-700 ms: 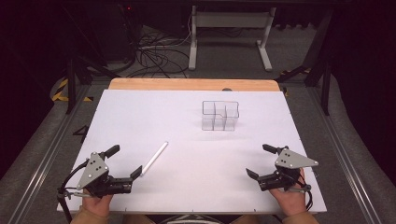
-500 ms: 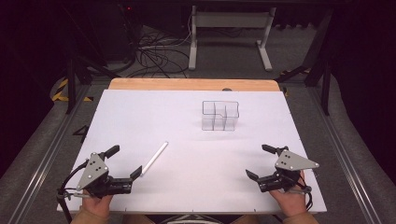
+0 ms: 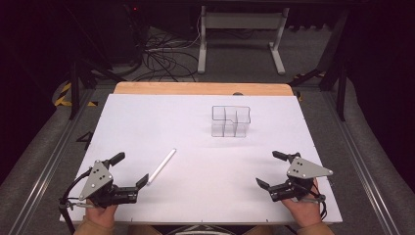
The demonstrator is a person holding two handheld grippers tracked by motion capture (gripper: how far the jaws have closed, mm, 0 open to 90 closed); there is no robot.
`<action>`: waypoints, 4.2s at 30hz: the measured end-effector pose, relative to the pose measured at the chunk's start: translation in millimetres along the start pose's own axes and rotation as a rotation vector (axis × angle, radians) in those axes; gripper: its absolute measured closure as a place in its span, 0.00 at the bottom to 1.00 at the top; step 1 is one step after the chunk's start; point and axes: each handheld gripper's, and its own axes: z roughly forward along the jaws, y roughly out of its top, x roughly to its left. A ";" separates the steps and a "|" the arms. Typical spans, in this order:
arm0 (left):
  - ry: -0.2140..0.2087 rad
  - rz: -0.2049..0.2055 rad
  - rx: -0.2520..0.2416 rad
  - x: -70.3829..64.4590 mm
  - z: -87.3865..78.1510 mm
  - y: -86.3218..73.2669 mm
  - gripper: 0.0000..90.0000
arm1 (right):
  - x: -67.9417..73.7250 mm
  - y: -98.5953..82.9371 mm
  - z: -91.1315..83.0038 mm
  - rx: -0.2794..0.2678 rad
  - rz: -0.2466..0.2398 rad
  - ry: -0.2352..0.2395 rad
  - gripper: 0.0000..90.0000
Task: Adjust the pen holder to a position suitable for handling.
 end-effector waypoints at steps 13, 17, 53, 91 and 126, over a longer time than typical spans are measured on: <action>0.008 -0.022 -0.003 5.1 -3.8 -2.1 0.03 | -16.0 20.3 5.3 -0.018 0.071 0.044 0.04; 0.014 -0.026 0.001 6.2 -3.9 -2.8 0.03 | -21.1 28.4 12.2 -0.011 0.064 0.045 0.04; 0.024 -0.018 -0.001 4.7 -4.2 -3.0 0.03 | -40.1 70.6 36.0 0.053 -0.009 0.051 0.08; 0.021 -0.021 0.005 7.3 -2.1 -3.6 0.03 | -86.4 105.3 96.2 0.260 -0.102 0.096 0.29; 0.012 -0.024 0.020 9.7 1.2 -5.2 0.03 | -88.0 94.9 154.5 0.418 -0.279 0.105 0.52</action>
